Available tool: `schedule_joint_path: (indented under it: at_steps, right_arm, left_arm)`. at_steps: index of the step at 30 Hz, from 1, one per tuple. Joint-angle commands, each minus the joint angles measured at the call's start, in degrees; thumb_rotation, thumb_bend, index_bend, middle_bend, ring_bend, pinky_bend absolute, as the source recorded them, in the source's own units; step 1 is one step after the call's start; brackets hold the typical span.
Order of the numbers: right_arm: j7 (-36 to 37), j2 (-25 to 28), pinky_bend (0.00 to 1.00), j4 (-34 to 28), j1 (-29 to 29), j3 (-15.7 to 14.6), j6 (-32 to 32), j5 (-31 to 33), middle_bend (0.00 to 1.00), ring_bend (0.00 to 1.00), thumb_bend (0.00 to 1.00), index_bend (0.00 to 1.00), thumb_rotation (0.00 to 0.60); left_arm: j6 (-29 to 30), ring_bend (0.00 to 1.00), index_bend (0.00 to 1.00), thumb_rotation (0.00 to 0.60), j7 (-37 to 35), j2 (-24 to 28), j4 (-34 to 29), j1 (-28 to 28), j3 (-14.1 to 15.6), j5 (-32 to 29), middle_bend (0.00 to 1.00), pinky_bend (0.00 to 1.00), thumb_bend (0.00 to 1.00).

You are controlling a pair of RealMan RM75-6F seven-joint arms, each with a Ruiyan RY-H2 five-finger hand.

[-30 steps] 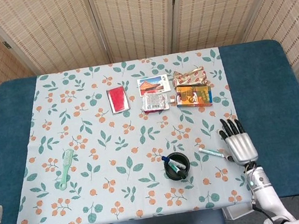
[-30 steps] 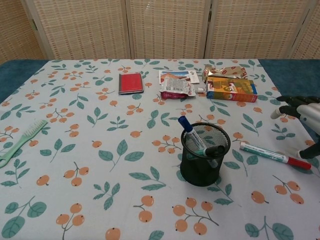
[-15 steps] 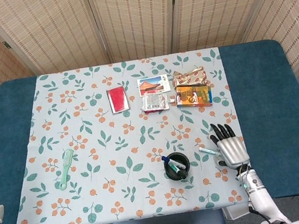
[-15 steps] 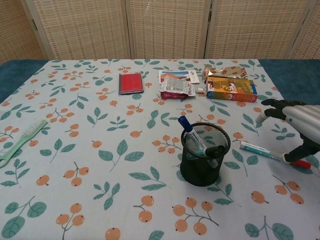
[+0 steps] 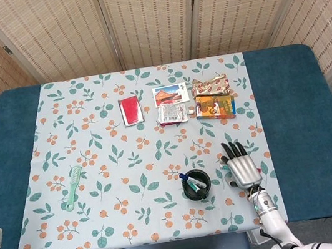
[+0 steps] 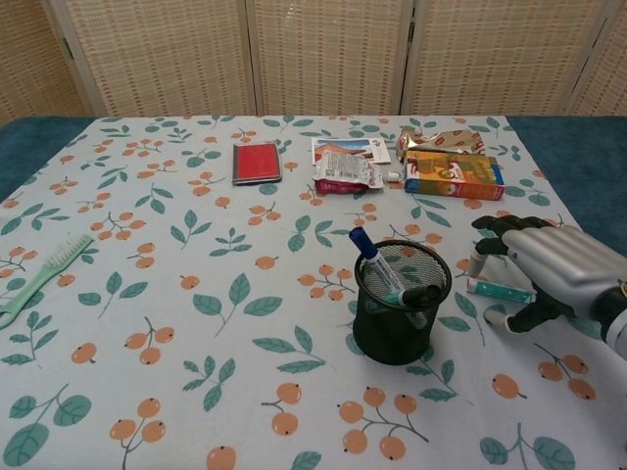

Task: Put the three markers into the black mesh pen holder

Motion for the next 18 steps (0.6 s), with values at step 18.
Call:
schedule_joint_path:
  at_steps: [18]
  right_arm:
    - [1.7,-1.5,0.00,4.3,2.2,2.7,-3.1,3.4,0.11,0.00,0.29,0.50,0.600]
  left_arm:
    - [-0.1,0.04,0.02,0.600,-0.5,0.0,0.7,-0.2,-0.1,0.0,0.16,0.26,0.40]
